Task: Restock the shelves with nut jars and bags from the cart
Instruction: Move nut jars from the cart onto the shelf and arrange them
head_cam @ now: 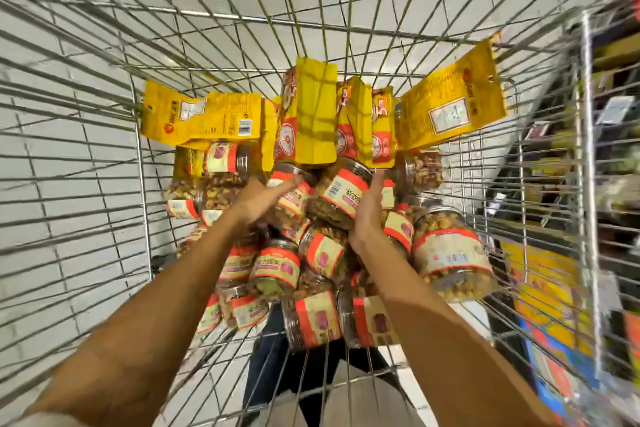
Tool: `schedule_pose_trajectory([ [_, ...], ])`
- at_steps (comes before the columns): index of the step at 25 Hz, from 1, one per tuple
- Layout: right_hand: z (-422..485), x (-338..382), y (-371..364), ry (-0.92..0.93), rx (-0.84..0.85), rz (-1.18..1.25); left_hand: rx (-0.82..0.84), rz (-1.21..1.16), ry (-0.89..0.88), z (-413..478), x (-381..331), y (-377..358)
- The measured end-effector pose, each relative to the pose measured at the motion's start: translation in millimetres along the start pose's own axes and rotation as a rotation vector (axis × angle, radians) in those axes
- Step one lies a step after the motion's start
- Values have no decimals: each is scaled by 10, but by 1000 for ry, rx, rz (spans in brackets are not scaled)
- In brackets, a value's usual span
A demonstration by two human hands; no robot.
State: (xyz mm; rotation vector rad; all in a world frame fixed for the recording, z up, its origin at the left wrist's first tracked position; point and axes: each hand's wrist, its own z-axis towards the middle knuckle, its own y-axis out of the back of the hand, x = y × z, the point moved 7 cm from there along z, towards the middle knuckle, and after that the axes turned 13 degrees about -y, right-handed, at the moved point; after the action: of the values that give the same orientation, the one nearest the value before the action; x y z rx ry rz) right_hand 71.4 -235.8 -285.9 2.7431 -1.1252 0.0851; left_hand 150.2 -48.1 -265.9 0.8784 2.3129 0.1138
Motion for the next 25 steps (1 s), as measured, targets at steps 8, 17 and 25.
schedule_pose_trajectory([
  [8,-2183,395,501,448,393,56,251,-825,-331,-1526,-939,357],
  [17,-3595,-513,2281,764,558,484,661,-796,-652,-3462,-1938,-710],
  [25,-3836,-1449,4166,1000,311,888,1053,-446,-686,-4615,-2086,-2419],
])
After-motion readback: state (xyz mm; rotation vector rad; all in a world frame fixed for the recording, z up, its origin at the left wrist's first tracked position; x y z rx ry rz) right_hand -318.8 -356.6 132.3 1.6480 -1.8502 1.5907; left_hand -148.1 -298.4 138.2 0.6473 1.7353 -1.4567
